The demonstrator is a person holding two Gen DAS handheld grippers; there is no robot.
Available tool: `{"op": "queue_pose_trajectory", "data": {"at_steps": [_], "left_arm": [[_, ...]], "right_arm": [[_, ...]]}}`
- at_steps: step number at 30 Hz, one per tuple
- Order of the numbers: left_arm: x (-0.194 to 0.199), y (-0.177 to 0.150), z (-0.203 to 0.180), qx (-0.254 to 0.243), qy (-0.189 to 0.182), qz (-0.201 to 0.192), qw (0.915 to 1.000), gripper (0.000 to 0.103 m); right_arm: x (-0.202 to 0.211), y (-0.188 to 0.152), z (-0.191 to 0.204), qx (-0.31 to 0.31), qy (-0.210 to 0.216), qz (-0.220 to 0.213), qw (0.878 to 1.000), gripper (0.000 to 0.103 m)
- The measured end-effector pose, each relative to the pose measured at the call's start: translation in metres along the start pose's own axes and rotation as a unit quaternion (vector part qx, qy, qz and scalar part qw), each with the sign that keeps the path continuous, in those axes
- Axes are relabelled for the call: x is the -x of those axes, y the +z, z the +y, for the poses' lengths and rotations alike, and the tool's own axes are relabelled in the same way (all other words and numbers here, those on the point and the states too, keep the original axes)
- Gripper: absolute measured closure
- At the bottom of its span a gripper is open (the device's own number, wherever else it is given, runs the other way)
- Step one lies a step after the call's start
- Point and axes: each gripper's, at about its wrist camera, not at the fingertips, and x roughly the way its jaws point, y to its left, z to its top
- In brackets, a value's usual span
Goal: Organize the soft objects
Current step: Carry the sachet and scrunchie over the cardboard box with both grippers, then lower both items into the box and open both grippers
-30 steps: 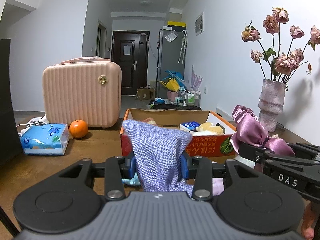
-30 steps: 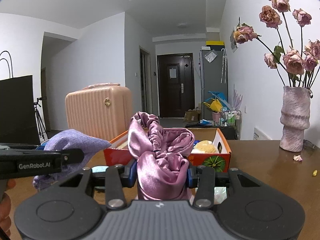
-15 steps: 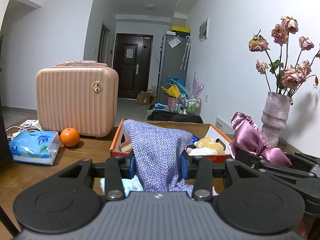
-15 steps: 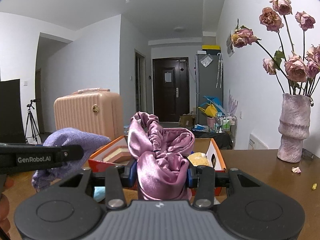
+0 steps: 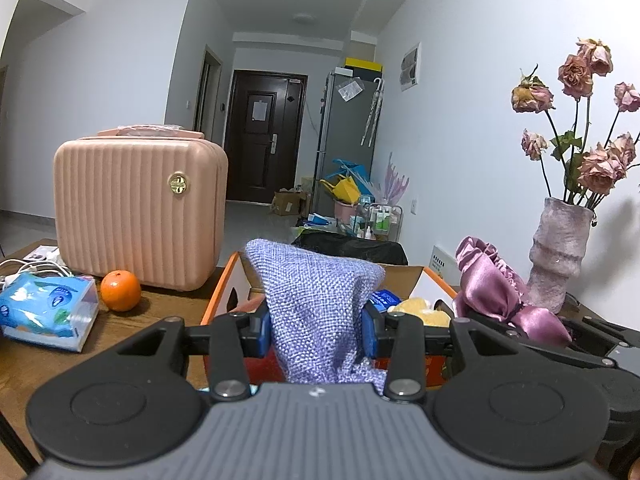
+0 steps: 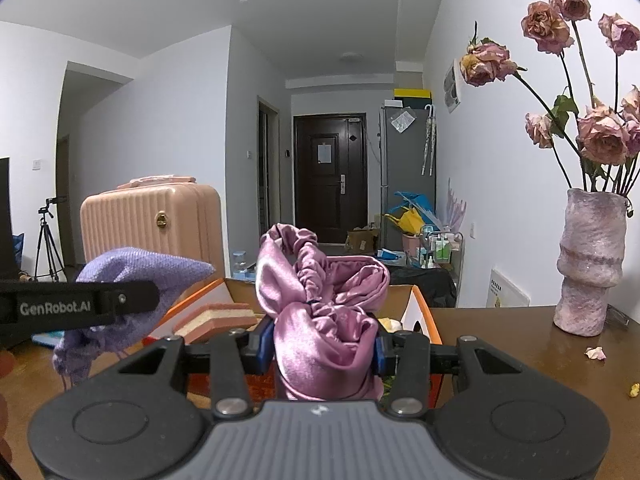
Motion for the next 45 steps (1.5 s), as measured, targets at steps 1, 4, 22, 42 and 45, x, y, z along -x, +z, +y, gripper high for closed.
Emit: {"op": "queue_pose_trajectory", "data": {"at_steps": [1, 4, 22, 42, 45], "left_arm": [[-0.003, 0.001, 0.000, 0.000, 0.000, 0.000, 1.0000, 0.062], [-0.012, 0.003, 0.000, 0.002, 0.000, 0.000, 1.0000, 0.062], [-0.069, 0.018, -0.002, -0.003, 0.000, -0.005, 1.0000, 0.062], [-0.138, 0.034, 0.000, 0.004, 0.015, 0.000, 0.9999, 0.062], [-0.148, 0.033, -0.001, 0.002, 0.020, 0.008, 0.9998, 0.062]], "right_arm": [[-0.003, 0.001, 0.000, -0.001, 0.000, 0.000, 1.000, 0.059], [-0.012, 0.003, -0.002, -0.003, -0.001, -0.001, 1.000, 0.059], [-0.066, 0.015, -0.017, -0.007, -0.011, 0.005, 1.000, 0.059], [-0.145, 0.037, -0.035, -0.008, -0.012, 0.049, 0.999, 0.059], [-0.158, 0.038, -0.035, -0.005, -0.010, 0.065, 0.998, 0.059]]}}
